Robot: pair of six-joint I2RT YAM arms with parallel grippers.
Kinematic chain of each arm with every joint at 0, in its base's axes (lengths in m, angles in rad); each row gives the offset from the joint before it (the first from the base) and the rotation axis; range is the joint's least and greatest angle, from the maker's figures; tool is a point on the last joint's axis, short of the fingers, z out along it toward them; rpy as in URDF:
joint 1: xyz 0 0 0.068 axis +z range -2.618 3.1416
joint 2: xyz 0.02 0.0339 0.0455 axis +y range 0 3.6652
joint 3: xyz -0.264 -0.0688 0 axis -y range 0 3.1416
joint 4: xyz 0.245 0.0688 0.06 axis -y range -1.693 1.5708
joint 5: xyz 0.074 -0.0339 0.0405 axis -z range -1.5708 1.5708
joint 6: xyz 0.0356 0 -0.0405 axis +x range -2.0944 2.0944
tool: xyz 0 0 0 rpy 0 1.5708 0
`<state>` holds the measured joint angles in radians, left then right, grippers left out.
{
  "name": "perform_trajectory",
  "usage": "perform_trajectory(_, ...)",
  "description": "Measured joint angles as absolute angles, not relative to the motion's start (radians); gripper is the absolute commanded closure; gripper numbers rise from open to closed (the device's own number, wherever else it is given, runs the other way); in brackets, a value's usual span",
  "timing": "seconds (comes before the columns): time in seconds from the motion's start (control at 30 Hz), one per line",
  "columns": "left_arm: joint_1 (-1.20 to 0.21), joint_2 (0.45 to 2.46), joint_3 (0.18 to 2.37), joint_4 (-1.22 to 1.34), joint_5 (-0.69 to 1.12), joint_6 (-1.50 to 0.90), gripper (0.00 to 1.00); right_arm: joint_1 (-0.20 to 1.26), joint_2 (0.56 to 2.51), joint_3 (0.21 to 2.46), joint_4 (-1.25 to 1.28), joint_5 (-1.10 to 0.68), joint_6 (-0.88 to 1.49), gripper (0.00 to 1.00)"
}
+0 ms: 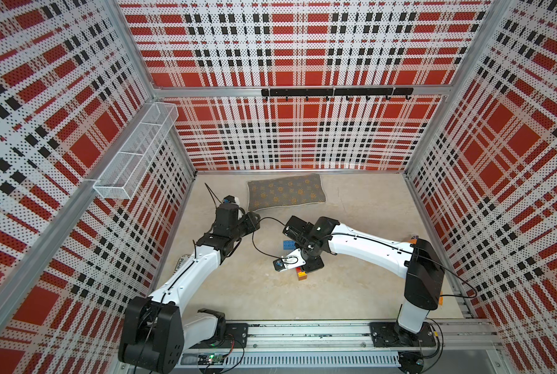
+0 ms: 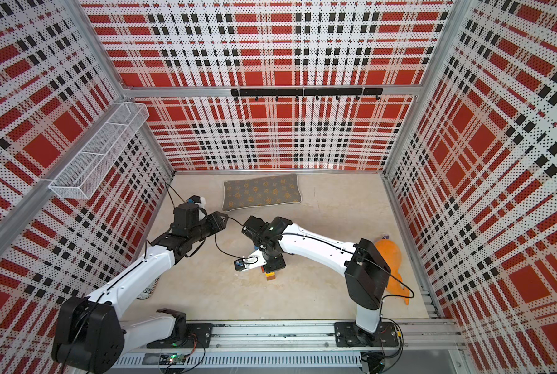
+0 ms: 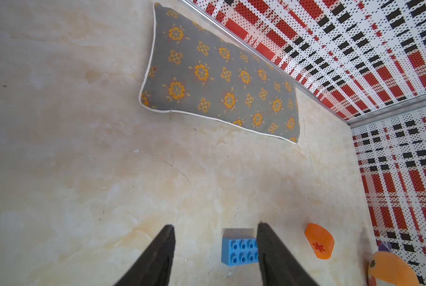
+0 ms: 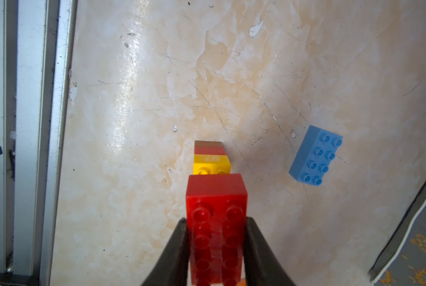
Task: Assemble an ice cream with lego
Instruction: Assemble the lego brick with the lego brick.
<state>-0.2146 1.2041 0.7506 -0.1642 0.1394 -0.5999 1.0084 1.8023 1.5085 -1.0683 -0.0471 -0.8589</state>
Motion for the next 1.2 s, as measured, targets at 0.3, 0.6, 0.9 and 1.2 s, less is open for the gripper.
perform_trajectory(0.3,-0.215,1.205,0.751,-0.164,0.143,-0.599,0.43,1.011,1.839,1.509,-1.067,-0.041,-0.84,0.82)
perform_trajectory(0.6,-0.215,1.205,0.75,-0.164,0.143,-0.599,0.43,1.019,1.85,1.511,-1.065,-0.041,-0.822,0.82)
perform_trajectory(0.9,-0.215,1.205,0.744,-0.164,0.143,-0.599,0.43,1.021,1.869,1.514,-1.063,-0.041,-0.813,0.81)
perform_trajectory(1.2,-0.215,1.209,0.743,-0.163,0.143,-0.598,0.43,1.021,1.876,1.514,-1.056,-0.041,-0.804,0.81)
